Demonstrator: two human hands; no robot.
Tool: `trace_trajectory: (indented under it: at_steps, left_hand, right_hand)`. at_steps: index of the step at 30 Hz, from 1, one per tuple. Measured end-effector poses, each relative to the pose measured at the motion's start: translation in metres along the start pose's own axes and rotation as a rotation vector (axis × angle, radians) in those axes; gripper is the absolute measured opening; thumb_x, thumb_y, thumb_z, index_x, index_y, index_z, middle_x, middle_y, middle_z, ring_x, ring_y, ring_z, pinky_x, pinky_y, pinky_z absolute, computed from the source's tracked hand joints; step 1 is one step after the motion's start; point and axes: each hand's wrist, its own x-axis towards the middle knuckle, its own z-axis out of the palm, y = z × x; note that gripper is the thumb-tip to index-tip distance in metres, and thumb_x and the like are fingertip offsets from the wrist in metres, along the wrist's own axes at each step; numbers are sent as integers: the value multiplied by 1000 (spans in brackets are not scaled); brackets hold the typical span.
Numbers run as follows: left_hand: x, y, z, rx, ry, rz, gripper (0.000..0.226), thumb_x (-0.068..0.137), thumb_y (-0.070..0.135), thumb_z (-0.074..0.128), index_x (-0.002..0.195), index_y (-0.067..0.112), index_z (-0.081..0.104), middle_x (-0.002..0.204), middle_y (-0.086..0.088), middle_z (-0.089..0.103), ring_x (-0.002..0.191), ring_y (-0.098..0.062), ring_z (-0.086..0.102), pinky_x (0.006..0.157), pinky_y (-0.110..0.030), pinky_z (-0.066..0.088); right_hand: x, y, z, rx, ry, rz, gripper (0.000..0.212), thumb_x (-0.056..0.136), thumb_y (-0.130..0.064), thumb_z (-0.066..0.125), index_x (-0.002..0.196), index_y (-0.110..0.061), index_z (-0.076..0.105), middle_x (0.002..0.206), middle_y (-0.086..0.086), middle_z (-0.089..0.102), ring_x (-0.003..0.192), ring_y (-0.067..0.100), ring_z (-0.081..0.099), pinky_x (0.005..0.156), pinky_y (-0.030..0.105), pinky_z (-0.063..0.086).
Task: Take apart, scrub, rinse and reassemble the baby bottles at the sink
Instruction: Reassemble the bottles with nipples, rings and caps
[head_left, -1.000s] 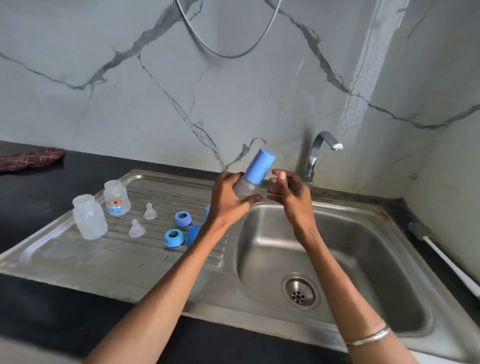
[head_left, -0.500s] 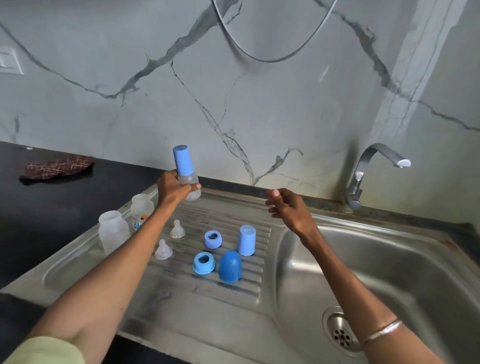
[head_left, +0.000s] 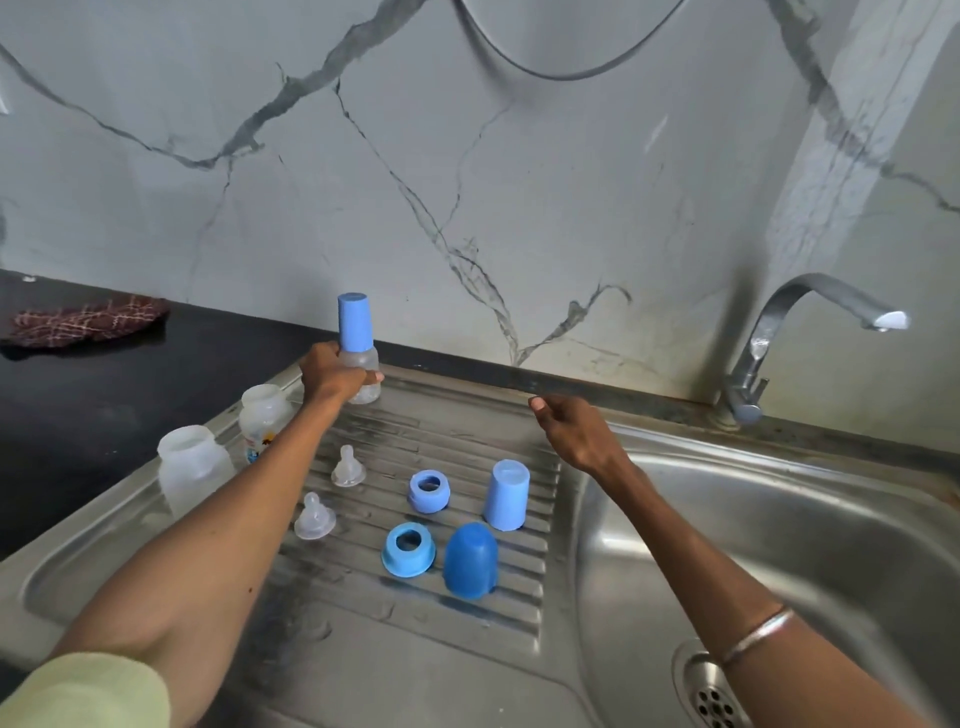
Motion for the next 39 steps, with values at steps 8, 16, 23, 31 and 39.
trace_trajectory:
  at_steps: [8,16,23,31,39]
  left_hand:
    - [0,2,1,67,-17,-15,74,61,14,95,124,2,58,126,-16,62,115,-34,61,93,-40,51]
    - [-44,37,-7,88,82,61,96,82,7,78,154,-2,16,146,-24,37,137,-38,39,107,-45,39]
    - [-94,43,-42,195,-24,303,16,84,-1,57,92,0,72,103,-16,72,106,-31,65,85,-29,48]
    - [-125,9,-67,347,-268,165,35,82,19,80,113,10,65,114,-10,69,102,-24,67,92,-37,54]
    - [-131,1,-67,582,-327,189,29,83,14,77,107,7,62,110,-9,62,98,-26,65,78,-33,52]
  right_hand:
    - [2,-14,-3,-62,-35,-6,41,105,-38,41,84,-12,65,80,4,64,81,23,58,69,30,40]
    - [-16,-42,-17,-67,-49,-15,46,105,-39,41,130,-8,63,128,13,66,123,29,57,96,32,42]
    - [-43,-95,-12,-94,-59,-101,34,100,-27,56,129,-13,64,128,7,67,119,21,60,91,21,39]
    - [-64,-135,39,-186,-256,-100,38,96,-20,62,132,-9,62,131,8,65,119,22,61,101,26,44]
    - [-55,-132,66,-470,-310,-68,38,86,-12,69,124,-13,68,125,6,68,114,24,63,92,30,48]
